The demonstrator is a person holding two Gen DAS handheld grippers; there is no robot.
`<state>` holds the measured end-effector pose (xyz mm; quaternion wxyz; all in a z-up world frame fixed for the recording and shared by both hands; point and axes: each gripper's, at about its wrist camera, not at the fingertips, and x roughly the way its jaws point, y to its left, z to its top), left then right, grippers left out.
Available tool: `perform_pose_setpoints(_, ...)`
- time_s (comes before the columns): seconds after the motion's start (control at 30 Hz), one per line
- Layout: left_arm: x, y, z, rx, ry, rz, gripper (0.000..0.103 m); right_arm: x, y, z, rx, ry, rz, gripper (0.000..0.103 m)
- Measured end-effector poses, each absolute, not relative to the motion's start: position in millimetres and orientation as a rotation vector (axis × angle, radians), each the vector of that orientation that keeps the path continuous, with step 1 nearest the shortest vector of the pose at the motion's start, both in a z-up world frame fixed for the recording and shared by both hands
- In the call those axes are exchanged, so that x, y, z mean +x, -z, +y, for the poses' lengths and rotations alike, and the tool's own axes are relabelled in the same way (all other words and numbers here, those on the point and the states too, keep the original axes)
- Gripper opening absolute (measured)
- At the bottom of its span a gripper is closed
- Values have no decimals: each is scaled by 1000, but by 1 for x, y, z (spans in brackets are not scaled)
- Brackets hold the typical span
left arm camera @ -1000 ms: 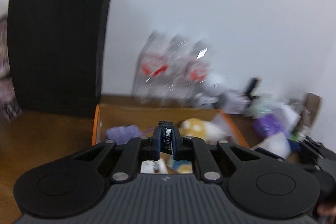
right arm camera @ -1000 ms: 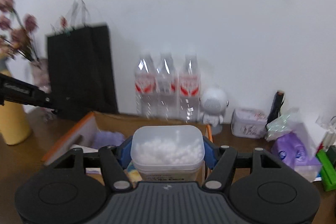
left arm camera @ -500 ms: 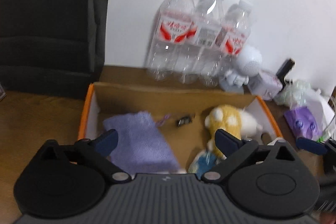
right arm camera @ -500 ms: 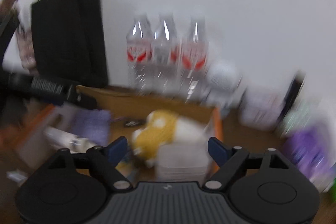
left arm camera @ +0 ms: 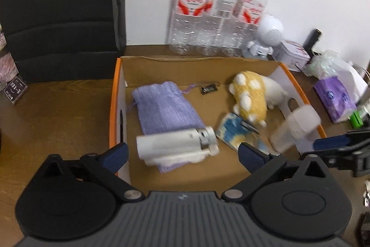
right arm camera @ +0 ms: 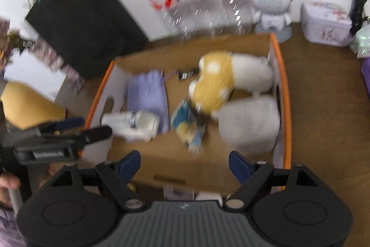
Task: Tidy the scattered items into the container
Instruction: 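Carry the plastic box and black packet into the cardboard box and release, then withdraw both tools from the box back toward the table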
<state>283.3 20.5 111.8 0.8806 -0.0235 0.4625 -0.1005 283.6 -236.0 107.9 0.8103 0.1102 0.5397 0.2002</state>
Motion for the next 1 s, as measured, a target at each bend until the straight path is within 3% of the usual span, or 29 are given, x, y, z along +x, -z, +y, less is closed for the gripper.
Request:
perform_pose_setpoints(0.3,231,-128,24,-30,155,905,103,249,-121,-261,269,-346,1097,82)
perform_pose_setpoints(0.47,121,-145,21,7,-6,558,103,175,-114,-265,254,-320,943,90)
perform_pose_setpoints(0.6,33,-114,15,51,37,447,103,86,-93,-255,122,-284,694,101)
perform_pose_setpoints(0.7,0,-70,11,30,-74,509,103,42,-59,-241,32,-227,584,103)
perform_pose_setpoints(0.8,-15,-40,14,-61,-52,637,103,24,-32,-238,74,-181,656,103)
perform_pose_setpoints(1.0,-19,-17,-1,1,-65,686,103,3,-5,-228,64,-216,697,103)
